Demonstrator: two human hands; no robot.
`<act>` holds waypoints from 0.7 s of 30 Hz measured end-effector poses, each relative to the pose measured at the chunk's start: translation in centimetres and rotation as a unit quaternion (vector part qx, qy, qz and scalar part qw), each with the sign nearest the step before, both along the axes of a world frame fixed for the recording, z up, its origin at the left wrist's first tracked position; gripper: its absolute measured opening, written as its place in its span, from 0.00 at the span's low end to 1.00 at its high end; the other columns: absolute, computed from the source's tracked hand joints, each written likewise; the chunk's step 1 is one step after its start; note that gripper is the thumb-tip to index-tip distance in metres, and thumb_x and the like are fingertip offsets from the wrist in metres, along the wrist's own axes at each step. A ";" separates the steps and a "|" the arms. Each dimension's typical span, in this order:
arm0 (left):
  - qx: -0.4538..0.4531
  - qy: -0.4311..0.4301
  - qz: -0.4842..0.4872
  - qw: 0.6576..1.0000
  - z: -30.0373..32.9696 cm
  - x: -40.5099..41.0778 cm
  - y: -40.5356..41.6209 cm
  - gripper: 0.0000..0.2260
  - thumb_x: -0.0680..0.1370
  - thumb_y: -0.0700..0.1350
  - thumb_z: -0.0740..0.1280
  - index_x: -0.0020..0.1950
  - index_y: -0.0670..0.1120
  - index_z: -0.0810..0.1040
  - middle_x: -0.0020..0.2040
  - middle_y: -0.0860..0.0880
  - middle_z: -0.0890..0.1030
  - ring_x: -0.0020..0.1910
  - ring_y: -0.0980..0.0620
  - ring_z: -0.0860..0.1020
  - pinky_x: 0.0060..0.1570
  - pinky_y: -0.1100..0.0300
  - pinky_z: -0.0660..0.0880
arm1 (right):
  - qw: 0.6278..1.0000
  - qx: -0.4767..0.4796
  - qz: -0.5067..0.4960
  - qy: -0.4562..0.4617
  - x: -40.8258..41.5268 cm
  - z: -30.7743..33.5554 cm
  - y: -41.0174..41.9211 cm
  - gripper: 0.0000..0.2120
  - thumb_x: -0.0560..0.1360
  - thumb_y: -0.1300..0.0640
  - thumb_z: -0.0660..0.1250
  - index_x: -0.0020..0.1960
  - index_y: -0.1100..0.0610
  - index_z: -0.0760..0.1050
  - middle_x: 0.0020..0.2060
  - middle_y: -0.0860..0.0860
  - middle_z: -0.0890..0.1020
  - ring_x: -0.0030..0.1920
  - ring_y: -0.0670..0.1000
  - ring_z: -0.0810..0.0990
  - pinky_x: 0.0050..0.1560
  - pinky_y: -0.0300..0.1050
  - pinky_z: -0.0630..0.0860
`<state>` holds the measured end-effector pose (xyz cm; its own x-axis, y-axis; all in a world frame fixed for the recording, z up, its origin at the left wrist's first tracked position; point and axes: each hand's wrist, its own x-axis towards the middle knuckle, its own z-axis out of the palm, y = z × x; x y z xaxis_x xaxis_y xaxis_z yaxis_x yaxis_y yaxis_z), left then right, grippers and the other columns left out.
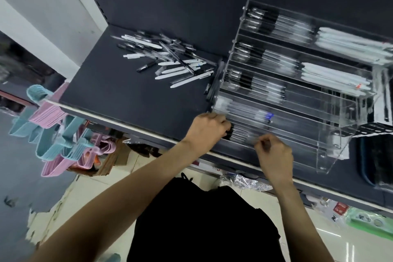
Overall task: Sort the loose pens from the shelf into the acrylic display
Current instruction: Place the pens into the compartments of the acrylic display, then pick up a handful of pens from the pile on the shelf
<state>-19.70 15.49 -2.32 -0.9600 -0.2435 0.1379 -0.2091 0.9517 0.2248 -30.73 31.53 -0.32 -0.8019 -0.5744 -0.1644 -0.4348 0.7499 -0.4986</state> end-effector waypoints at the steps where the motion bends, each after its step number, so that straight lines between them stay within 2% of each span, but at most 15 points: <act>1: -0.001 0.008 -0.010 1.000 -0.1 0.1 -0.3 0.12 0.58 0.48 0.82 0.35 0.49 0.82 0.34 0.52 0.80 0.32 0.53 0.80 0.30 0.63 0.75 | 1.000 0.009 -0.013 0.006 0.3 0.2 -0.3 0.04 0.75 0.62 0.67 0.48 0.60 0.79 0.38 0.56 0.83 0.32 0.51 0.75 0.39 0.37 0.68; 4: 0.018 0.071 -0.051 0.996 0.2 1.0 -1.2 0.08 0.66 0.48 0.78 0.39 0.48 0.83 0.37 0.51 0.81 0.35 0.52 0.81 0.32 0.61 0.77 | 0.997 0.041 -0.043 0.058 1.5 0.9 -0.9 0.03 0.74 0.62 0.68 0.46 0.61 0.79 0.37 0.61 0.82 0.34 0.59 0.80 0.38 0.41 0.69; 6: 0.058 0.140 -0.072 0.986 0.8 2.6 -2.5 0.04 0.74 0.47 0.71 0.44 0.47 0.83 0.42 0.51 0.82 0.38 0.53 0.81 0.34 0.60 0.78 | 0.991 0.037 -0.057 0.117 2.8 2.0 -1.8 0.01 0.73 0.64 0.68 0.44 0.61 0.78 0.39 0.64 0.81 0.31 0.61 0.80 0.36 0.43 0.69; 9: 0.104 0.228 0.000 0.968 2.7 5.8 -5.7 0.07 0.78 0.46 0.65 0.50 0.47 0.82 0.45 0.52 0.82 0.41 0.54 0.80 0.39 0.62 0.77 | 0.986 -0.029 -0.041 0.156 5.4 4.6 -3.9 0.04 0.73 0.64 0.69 0.48 0.61 0.78 0.43 0.61 0.82 0.29 0.57 0.79 0.34 0.41 0.71; 12: 0.160 0.268 0.124 0.942 3.0 9.2 -11.6 0.07 0.78 0.44 0.65 0.52 0.45 0.81 0.45 0.52 0.82 0.42 0.55 0.79 0.44 0.62 0.75 | 0.985 -0.106 0.019 0.134 8.7 5.7 -9.0 0.06 0.73 0.65 0.69 0.50 0.59 0.78 0.44 0.54 0.82 0.33 0.54 0.80 0.35 0.40 0.71; 14: 0.181 0.243 0.192 0.933 2.2 10.3 -16.1 0.08 0.77 0.44 0.65 0.53 0.45 0.80 0.47 0.51 0.82 0.45 0.55 0.77 0.48 0.60 0.73 | 0.983 -0.123 0.070 0.113 9.9 4.9 -13.2 0.07 0.73 0.64 0.68 0.51 0.57 0.78 0.45 0.53 0.82 0.38 0.53 0.80 0.39 0.43 0.75; 16: 0.166 0.192 0.232 0.939 0.8 10.3 -20.2 0.10 0.76 0.43 0.67 0.56 0.43 0.78 0.50 0.48 0.81 0.49 0.49 0.76 0.51 0.56 0.72 | 0.984 -0.096 0.105 0.110 9.8 3.3 -17.4 0.10 0.73 0.63 0.67 0.54 0.57 0.78 0.48 0.54 0.81 0.44 0.55 0.81 0.43 0.46 0.78; 18: 0.131 0.118 0.236 0.955 -0.3 9.5 -23.6 0.15 0.73 0.41 0.69 0.60 0.42 0.76 0.54 0.43 0.79 0.53 0.41 0.75 0.56 0.51 0.70 | 0.981 -0.047 0.134 0.135 8.7 1.7 -21.3 0.16 0.71 0.67 0.67 0.58 0.58 0.77 0.53 0.55 0.80 0.52 0.58 0.78 0.48 0.49 0.78; 21: 0.125 -0.004 0.193 0.973 -0.5 7.9 -26.8 0.21 0.72 0.40 0.68 0.65 0.45 0.74 0.63 0.43 0.74 0.63 0.40 0.70 0.64 0.47 0.67 | 0.965 0.091 0.190 0.158 6.2 0.5 -25.4 0.31 0.67 0.73 0.64 0.68 0.57 0.69 0.64 0.57 0.72 0.63 0.60 0.70 0.63 0.54 0.71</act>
